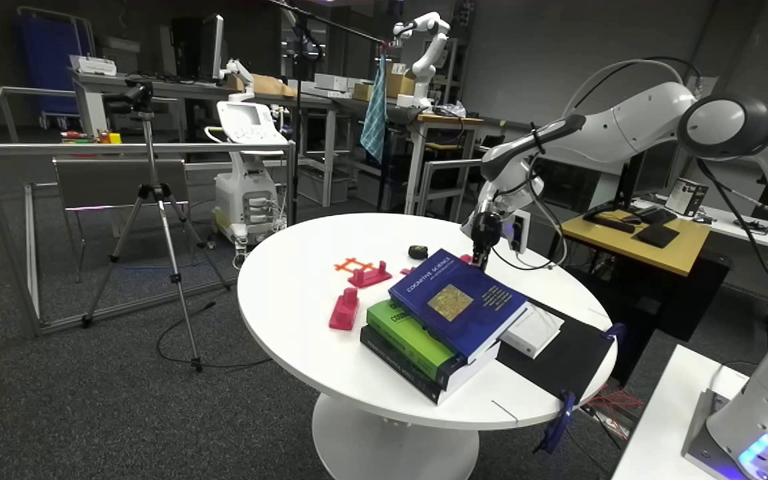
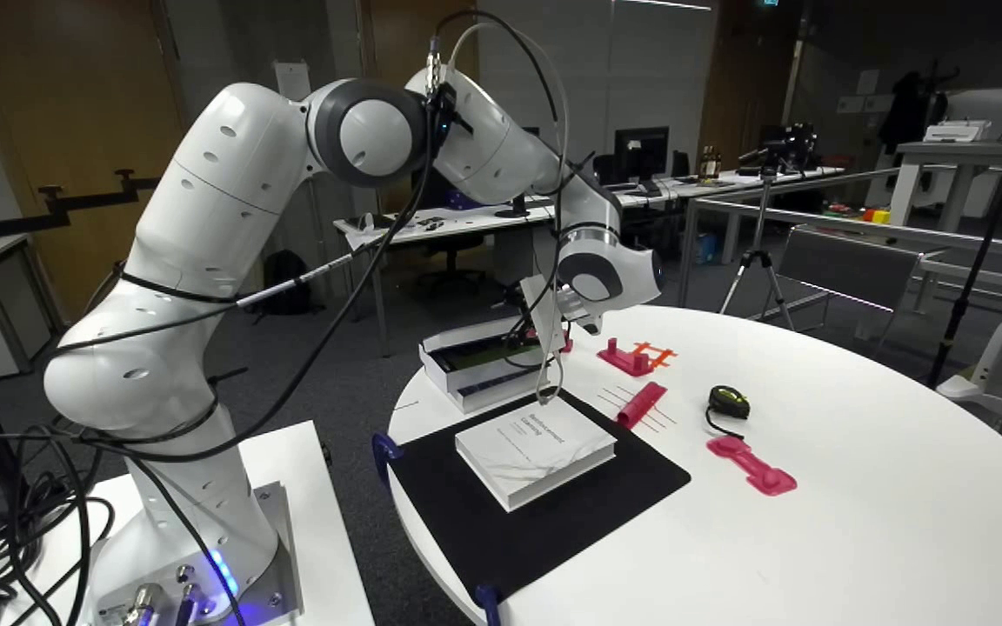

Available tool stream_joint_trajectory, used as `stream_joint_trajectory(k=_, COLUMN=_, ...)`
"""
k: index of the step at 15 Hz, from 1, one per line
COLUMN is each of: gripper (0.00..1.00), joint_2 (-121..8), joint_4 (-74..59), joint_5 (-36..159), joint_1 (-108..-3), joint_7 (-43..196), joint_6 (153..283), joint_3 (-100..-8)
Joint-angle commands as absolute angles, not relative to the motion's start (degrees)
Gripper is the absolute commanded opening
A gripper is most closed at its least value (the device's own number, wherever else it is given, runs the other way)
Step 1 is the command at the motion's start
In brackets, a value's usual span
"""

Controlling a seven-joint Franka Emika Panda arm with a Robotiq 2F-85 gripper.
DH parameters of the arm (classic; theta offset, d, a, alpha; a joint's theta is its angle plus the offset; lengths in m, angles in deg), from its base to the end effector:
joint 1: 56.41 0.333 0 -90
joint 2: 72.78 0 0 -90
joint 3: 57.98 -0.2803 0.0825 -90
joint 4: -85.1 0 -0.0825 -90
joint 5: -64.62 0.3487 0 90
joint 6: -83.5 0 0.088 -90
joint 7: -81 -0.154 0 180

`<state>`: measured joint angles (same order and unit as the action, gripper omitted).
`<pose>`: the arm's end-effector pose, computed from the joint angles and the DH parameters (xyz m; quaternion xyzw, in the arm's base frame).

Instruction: Move the blue book to the top of the white book on the right.

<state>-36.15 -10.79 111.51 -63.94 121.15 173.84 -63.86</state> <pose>0.5464 0.0935 0.2049 -0.8434 -0.1427 0.1650 0.4911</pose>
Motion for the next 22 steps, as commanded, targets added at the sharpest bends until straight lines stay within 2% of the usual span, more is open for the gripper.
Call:
stream_joint_trajectory(k=1, gripper=0.38, joint_2=-39.7, joint_4=-14.1, joint_5=112.0, joint_1=-63.7, joint_7=122.1, joint_6=173.0, joint_3=-63.5)
stream_joint_trajectory(k=4, gripper=0.16, joint_2=-39.5, joint_4=-14.3, joint_5=112.1, joint_1=-63.6, joint_7=122.2, joint_6=173.2, joint_3=-63.5)
stream_joint_trajectory(k=22, gripper=0.15, joint_2=-44.0, joint_4=-14.0, joint_5=112.3, joint_1=-65.5, joint_7=119.6, joint_6=170.2, joint_3=-60.7)
